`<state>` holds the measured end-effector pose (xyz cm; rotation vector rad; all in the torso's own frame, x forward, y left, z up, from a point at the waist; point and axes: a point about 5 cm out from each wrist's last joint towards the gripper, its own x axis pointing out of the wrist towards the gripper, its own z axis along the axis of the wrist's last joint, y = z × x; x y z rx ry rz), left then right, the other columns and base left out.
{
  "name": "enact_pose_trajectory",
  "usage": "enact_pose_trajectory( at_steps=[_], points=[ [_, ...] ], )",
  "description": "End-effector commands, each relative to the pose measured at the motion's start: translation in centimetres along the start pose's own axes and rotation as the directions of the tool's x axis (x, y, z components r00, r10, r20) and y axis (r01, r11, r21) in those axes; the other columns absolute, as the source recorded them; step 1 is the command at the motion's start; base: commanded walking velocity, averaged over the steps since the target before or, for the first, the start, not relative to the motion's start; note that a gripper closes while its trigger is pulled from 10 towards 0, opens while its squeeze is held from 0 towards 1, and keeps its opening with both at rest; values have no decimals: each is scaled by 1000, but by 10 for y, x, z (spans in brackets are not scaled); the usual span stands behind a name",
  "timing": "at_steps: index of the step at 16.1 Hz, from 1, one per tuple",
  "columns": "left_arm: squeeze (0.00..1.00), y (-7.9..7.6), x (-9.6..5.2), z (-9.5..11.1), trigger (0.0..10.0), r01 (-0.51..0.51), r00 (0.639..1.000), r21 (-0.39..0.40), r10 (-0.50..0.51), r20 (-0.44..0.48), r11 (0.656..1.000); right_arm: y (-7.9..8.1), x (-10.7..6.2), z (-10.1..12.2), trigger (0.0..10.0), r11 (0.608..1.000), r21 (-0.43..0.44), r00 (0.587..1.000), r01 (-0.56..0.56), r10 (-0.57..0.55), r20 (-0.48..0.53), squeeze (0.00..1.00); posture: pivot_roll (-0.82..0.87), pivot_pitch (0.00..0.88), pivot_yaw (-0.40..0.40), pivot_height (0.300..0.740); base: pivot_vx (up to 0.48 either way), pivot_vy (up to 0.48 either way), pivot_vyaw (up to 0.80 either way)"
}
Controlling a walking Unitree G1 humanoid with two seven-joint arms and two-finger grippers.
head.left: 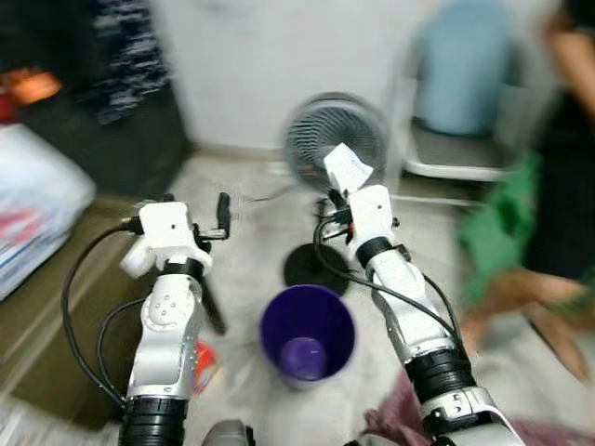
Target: Clean up the room
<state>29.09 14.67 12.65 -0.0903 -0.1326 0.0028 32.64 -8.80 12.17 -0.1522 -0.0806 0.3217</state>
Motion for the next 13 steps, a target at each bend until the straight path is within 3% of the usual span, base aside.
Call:
enact_pose_trajectory(
  at_steps=[1,2,4,8,10,13],
  points=[
    [0,0,0,-1,10000,12,1000,2,-12,-10,1000,0,2,1,10000,1000,-24,1000,11,-11,-6,0,16,31,23,740,0,0,800],
    [0,0,-1,0,10000,37,999,28,-37,-2,999,-8,2,-6,10000,994,-73,995,76,-80,-56,0,16,31,23,740,0,0,544],
    [0,5,-3,2,10000,63,998,63,-63,5,996,-21,-1,-19,10000,985,-65,976,160,-168,-142,0,27,31,22,740,0,0,459],
    [0,12,-4,4,10000,79,997,93,-80,6,993,-27,-1,-23,10000,976,-58,961,212,-219,-169,0,28,32,27,740,0,0,0],
    [0,6,-6,9,10000,164,986,94,-167,29,982,-36,-2,-27,10000,959,-76,931,275,-285,-227,0,30,29,27,740,0,0,0],
    [0,5,-6,10,10000,187,981,103,-191,33,977,-46,-7,-31,10000,942,-65,899,330,-335,-284,0,25,23,30,740,0,0,0]
  ],
)
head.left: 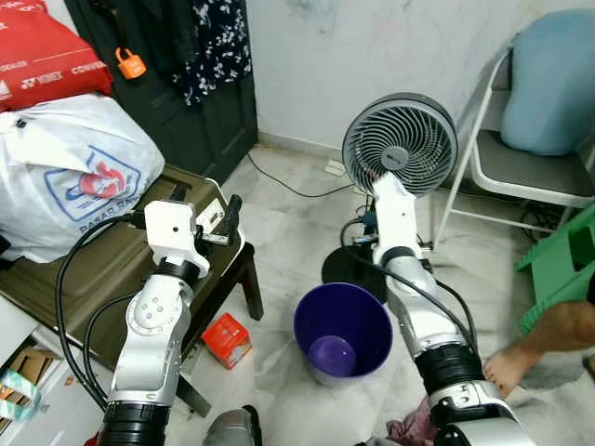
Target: Clean up the room
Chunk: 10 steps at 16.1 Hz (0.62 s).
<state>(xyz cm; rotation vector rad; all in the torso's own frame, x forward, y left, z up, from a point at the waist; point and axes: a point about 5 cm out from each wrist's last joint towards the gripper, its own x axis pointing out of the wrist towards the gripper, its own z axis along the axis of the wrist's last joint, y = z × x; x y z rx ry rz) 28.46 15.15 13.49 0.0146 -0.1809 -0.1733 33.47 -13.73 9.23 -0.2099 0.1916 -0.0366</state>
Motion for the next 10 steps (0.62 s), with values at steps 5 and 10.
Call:
enact_pose_trajectory(
  at_steps=[5,10],
  points=[
    [0,-2,-1,1,10000,17,1000,3,-17,11,1000,-2,4,3,10000,999,37,1000,23,-22,-19,0,27,10,30,740,0,0,0],
    [0,-1,-2,1,10000,18,1000,0,-18,7,1000,-4,5,-3,10000,998,28,995,57,-54,-88,0,34,7,30,740,0,0,0]
  ],
)
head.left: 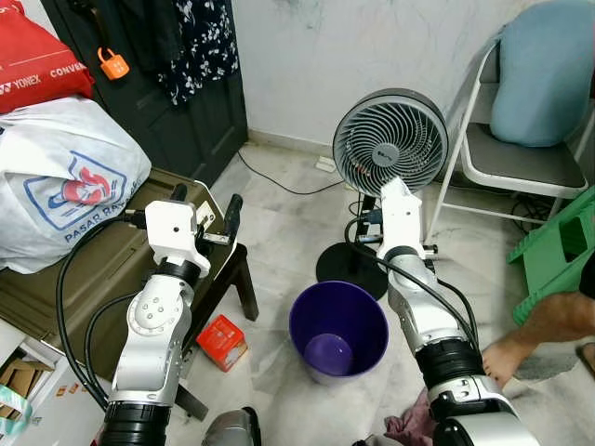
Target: Clean up the room
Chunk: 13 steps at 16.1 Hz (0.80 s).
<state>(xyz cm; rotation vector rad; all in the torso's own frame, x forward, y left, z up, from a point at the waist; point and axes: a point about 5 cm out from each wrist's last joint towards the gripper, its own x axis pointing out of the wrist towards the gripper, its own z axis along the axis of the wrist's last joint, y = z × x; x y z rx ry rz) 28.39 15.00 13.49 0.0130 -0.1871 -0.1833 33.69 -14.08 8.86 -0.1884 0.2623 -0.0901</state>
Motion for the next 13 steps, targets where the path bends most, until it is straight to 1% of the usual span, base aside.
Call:
enact_pose_trajectory(
  at_steps=[1,3,4,8,10,12,13],
  points=[
    [0,0,-3,0,10000,18,1000,-3,-18,-5,1000,-5,2,-3,10000,999,10,999,31,-30,-44,0,35,6,32,740,0,0,0],
    [0,0,-4,-1,10000,29,1000,1,-29,-8,1000,-8,4,-11,10000,998,47,994,48,-44,-100,0,39,6,38,740,0,0,0],
    [0,-1,-4,0,10000,34,999,4,-34,-3,999,-8,4,-12,10000,997,63,993,50,-43,-106,0,40,4,42,740,0,0,0],
    [0,-3,-3,2,10000,46,999,6,-46,4,999,-5,6,-11,10000,996,73,994,42,-35,-104,0,43,3,50,740,0,0,0],
    [0,-3,-3,2,10000,49,999,5,-49,4,999,-2,5,-6,10000,999,43,997,22,-19,-76,0,41,4,52,740,0,0,0],
    [0,-4,-2,2,10000,51,999,2,-51,4,999,0,5,-5,10000,999,35,998,20,-18,-64,0,41,4,52,740,0,0,800],
    [0,-5,-2,2,10000,52,999,2,-52,5,999,0,5,-4,10000,999,38,998,21,-19,-65,0,41,4,52,740,0,0,406]
  ],
)
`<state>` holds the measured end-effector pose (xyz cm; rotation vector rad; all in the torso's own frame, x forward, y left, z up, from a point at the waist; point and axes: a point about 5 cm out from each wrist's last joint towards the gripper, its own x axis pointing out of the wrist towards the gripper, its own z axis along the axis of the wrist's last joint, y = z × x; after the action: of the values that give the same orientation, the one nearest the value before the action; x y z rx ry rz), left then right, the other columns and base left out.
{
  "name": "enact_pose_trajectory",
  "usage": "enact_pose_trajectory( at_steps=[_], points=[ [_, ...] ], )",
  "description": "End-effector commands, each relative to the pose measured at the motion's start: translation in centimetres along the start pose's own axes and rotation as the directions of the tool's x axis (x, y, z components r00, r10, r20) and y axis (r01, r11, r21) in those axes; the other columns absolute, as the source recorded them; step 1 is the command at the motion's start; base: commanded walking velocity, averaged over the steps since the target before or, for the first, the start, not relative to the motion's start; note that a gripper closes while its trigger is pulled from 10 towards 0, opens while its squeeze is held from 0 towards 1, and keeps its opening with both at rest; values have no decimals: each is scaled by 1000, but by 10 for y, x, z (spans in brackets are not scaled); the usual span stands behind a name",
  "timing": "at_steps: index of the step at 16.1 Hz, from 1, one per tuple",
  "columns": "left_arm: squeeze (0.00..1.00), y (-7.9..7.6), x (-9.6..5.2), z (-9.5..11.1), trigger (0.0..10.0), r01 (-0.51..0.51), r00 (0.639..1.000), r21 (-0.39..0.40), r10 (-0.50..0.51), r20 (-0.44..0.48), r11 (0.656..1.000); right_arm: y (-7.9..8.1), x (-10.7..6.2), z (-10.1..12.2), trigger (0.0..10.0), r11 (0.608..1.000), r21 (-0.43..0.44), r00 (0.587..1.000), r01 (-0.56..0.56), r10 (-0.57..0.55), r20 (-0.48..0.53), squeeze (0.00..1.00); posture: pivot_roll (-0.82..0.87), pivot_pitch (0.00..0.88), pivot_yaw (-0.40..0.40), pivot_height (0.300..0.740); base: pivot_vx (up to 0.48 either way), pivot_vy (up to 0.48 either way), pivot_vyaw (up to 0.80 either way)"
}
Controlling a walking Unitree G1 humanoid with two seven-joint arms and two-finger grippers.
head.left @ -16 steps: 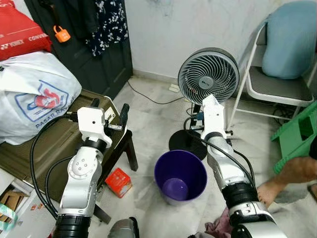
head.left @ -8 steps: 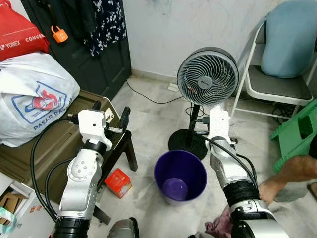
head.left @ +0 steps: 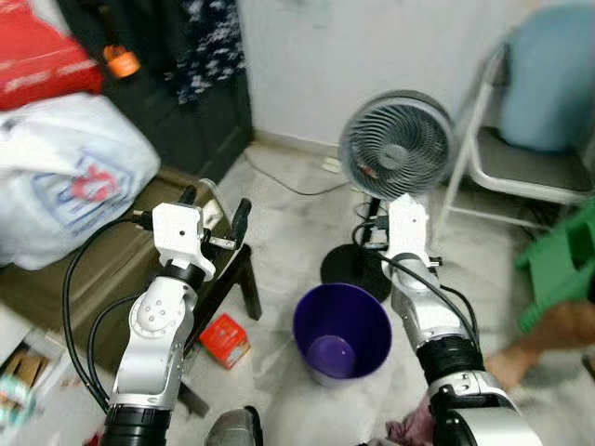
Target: Clean up the room
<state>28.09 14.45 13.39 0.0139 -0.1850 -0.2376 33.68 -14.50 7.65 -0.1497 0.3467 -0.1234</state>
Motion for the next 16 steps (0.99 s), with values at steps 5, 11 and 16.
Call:
enact_pose_trajectory(
  at_steps=[5,11,16],
  points=[
    [0,-1,1,2,10000,-3,1000,2,3,10,1000,2,1,11,10000,1000,-25,999,-7,8,45,0,34,0,44,740,0,0,320],
    [0,-3,2,2,10000,-11,1000,-2,11,14,1000,1,1,12,10000,1000,-18,998,-3,4,58,0,30,0,35,740,0,0,400],
    [0,-4,2,2,10000,-14,1000,-7,14,17,1000,-3,1,12,10000,1000,-10,998,19,-18,54,0,28,0,32,740,0,0,0]
  ],
)
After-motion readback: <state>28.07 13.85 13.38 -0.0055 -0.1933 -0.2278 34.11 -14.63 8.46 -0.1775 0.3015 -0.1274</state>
